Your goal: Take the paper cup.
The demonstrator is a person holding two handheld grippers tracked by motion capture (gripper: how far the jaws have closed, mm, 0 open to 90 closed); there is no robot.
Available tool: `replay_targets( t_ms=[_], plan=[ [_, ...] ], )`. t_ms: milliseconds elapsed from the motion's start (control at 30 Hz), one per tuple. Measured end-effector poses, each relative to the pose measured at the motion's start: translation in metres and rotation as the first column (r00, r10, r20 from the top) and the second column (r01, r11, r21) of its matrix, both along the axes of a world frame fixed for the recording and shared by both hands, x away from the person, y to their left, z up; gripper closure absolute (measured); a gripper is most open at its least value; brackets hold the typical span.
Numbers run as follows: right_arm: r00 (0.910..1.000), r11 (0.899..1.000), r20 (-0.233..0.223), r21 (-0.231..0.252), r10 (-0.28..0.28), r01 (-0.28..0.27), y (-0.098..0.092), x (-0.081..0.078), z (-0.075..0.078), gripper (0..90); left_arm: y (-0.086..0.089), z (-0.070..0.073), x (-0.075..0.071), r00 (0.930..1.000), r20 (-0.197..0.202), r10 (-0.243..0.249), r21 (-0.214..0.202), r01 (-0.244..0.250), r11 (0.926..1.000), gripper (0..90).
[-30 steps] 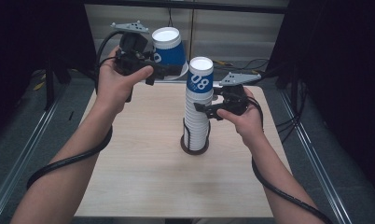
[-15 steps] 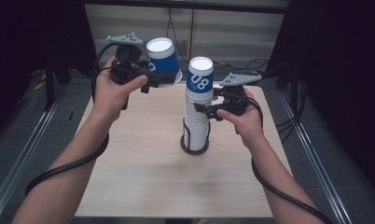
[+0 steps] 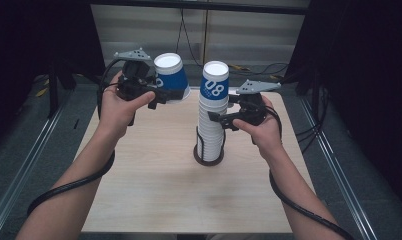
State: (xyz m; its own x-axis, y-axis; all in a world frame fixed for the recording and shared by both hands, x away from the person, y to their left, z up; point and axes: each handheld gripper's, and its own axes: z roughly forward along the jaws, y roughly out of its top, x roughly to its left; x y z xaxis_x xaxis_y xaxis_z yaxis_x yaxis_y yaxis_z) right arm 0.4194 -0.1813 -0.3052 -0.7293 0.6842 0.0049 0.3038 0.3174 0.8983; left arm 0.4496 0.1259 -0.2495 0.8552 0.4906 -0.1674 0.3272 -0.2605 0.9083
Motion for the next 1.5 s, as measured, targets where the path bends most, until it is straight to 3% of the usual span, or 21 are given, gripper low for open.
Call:
replay_targets(
  t_ms=[333, 733, 1100, 1500],
  plan=[
    [1.0, 1.0, 0.0, 0.009, 0.006, -0.006, -0.004, -0.006, -0.005, 12.3, 0.006, -0.011, -0.002, 0.9999, -0.01, -0.008, 0.027, 0.008, 0.9996, 21.4],
    [0.9997, 0.999, -0.002, -0.041, 0.025, -0.026, -0.014, -0.019, -0.021, 12.2, 0.01, -0.023, -0.005, 0.9994, -0.029, -0.021, 0.071, 0.023, 0.9972, 21.6],
    [0.9985, 0.999, -0.041, -0.032, 0.035, -0.037, -0.027, -0.03, -0.04, 12.2, 0.011, -0.033, -0.009, 0.9986, -0.037, -0.038, 0.116, 0.042, 0.9923, 21.6],
    [0.9962, 0.998, -0.065, -0.028, 0.059, -0.061, -0.028, -0.039, -0.055, 12.2, 0.013, -0.049, -0.015, 0.9974, -0.053, -0.048, 0.137, 0.055, 0.9891, 21.7]
  ],
)
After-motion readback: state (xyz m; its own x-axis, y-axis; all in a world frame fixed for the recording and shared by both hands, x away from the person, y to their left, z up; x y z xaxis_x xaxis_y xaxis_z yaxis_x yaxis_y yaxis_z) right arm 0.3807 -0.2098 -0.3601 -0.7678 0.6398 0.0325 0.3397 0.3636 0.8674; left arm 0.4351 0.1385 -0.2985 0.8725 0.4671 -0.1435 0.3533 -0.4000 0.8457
